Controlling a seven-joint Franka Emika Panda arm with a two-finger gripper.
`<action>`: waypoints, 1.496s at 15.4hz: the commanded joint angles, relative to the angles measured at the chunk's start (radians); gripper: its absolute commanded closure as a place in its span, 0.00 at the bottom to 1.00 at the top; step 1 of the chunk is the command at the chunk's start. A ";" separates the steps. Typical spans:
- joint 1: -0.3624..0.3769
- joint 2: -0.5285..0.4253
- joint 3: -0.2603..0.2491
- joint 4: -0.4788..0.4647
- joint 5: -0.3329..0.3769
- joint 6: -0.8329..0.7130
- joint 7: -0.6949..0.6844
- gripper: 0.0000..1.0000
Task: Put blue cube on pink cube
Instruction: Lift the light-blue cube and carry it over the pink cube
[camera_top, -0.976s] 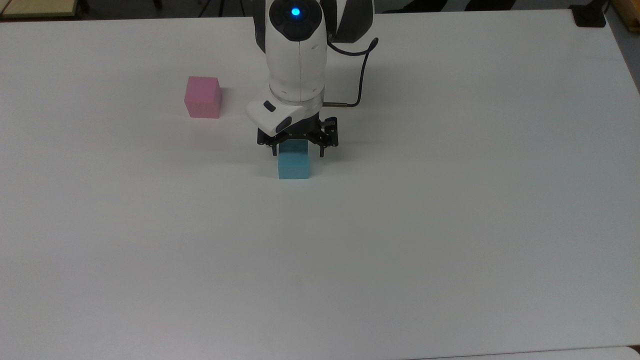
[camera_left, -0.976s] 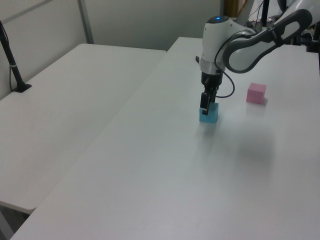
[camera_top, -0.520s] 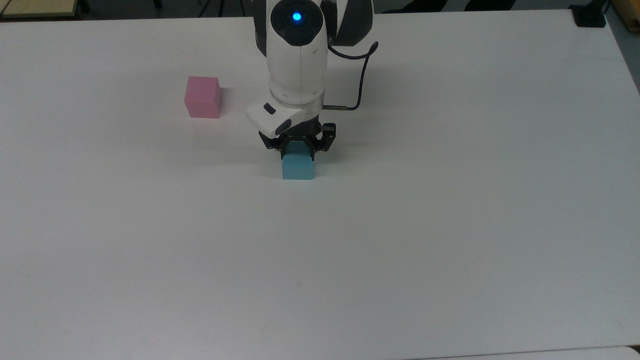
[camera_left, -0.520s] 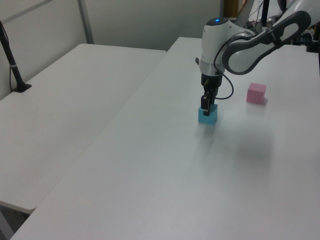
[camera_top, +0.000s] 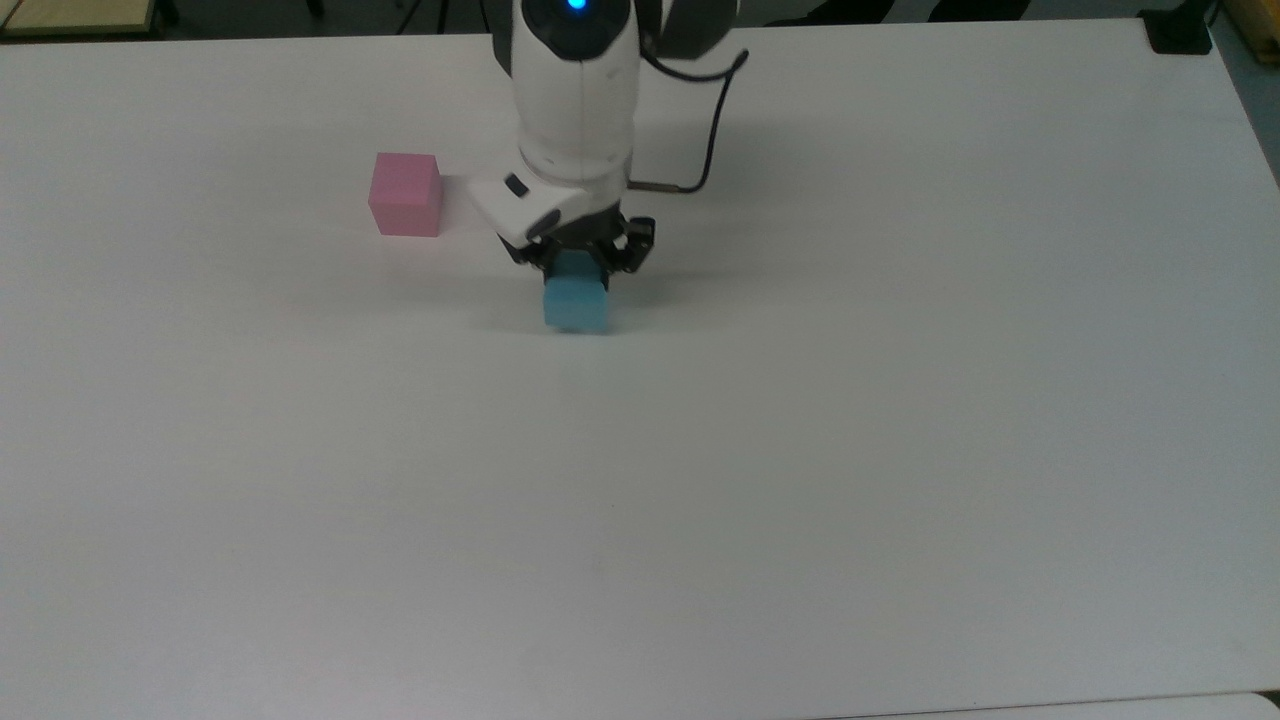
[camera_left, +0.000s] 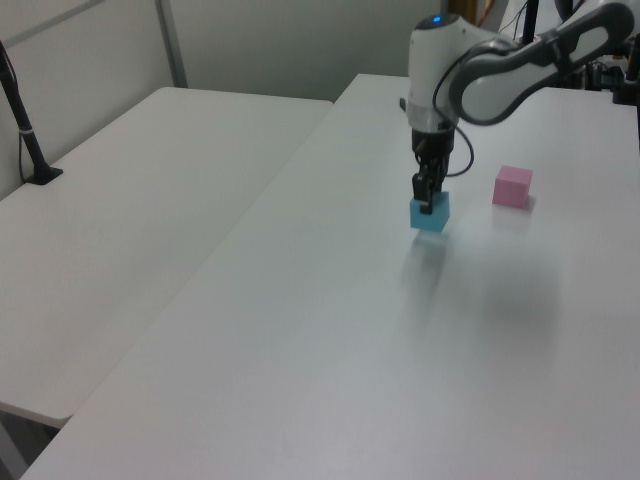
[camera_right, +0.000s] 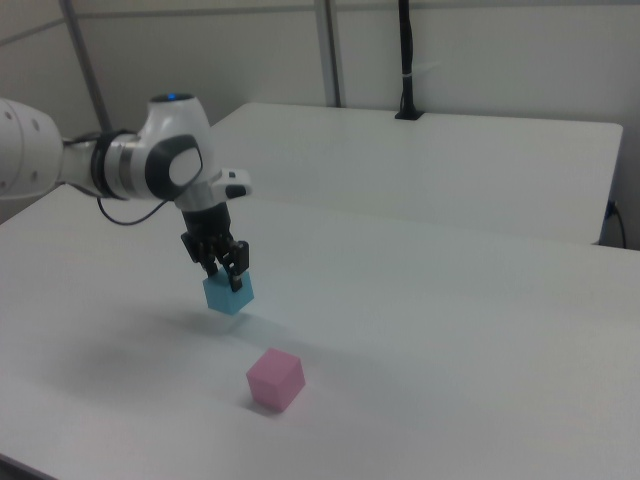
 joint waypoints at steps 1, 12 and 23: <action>-0.056 -0.150 -0.002 -0.020 -0.006 -0.174 -0.036 0.58; -0.226 -0.364 -0.014 -0.026 0.107 -0.334 -0.280 0.60; -0.337 -0.445 -0.012 -0.245 0.133 -0.155 -0.464 0.62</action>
